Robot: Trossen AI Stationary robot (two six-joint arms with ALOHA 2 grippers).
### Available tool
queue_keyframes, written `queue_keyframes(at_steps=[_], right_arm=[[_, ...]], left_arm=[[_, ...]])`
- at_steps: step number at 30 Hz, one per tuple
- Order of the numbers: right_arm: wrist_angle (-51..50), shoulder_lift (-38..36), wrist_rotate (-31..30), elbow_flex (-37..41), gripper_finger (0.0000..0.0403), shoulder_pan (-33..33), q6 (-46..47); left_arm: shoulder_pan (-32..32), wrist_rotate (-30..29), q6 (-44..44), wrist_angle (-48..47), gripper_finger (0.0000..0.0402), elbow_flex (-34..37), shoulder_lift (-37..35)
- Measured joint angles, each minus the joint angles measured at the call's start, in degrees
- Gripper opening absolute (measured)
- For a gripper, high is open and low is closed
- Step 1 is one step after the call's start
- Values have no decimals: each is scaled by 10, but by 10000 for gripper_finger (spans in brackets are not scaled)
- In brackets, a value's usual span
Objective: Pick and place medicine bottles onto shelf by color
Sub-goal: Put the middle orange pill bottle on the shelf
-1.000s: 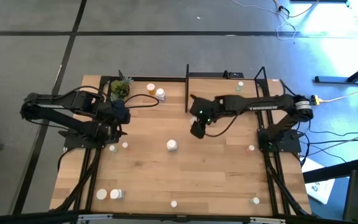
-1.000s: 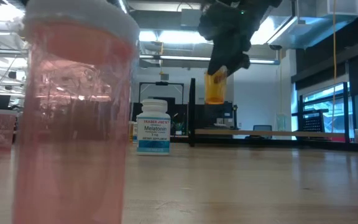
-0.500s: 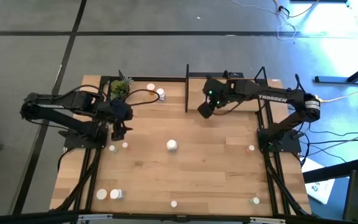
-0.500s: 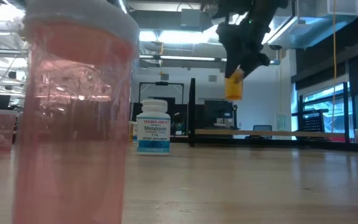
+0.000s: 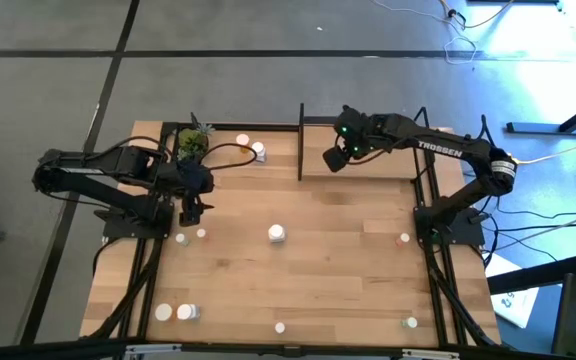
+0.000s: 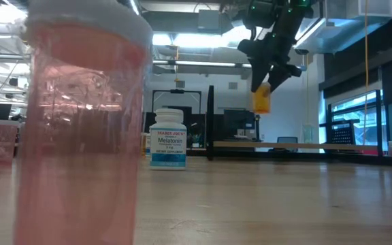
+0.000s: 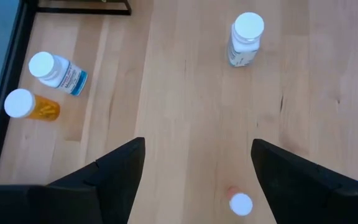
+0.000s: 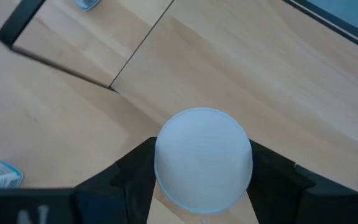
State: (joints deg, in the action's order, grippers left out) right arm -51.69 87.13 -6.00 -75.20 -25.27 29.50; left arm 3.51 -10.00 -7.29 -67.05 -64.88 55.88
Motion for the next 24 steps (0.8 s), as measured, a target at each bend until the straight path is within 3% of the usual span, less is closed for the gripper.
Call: queue_keyframes(at_steps=[9,12,24], right_arm=[[-1,0,-2,0,211,-39,19],[1,0,-31,2,211,-54,20],[60,1,-50,70,211,-114,50]], left_arm=[[0,-20,2,28,289,0,0],[0,-31,2,44,289,0,0],[0,-31,3,51,289,0,0]])
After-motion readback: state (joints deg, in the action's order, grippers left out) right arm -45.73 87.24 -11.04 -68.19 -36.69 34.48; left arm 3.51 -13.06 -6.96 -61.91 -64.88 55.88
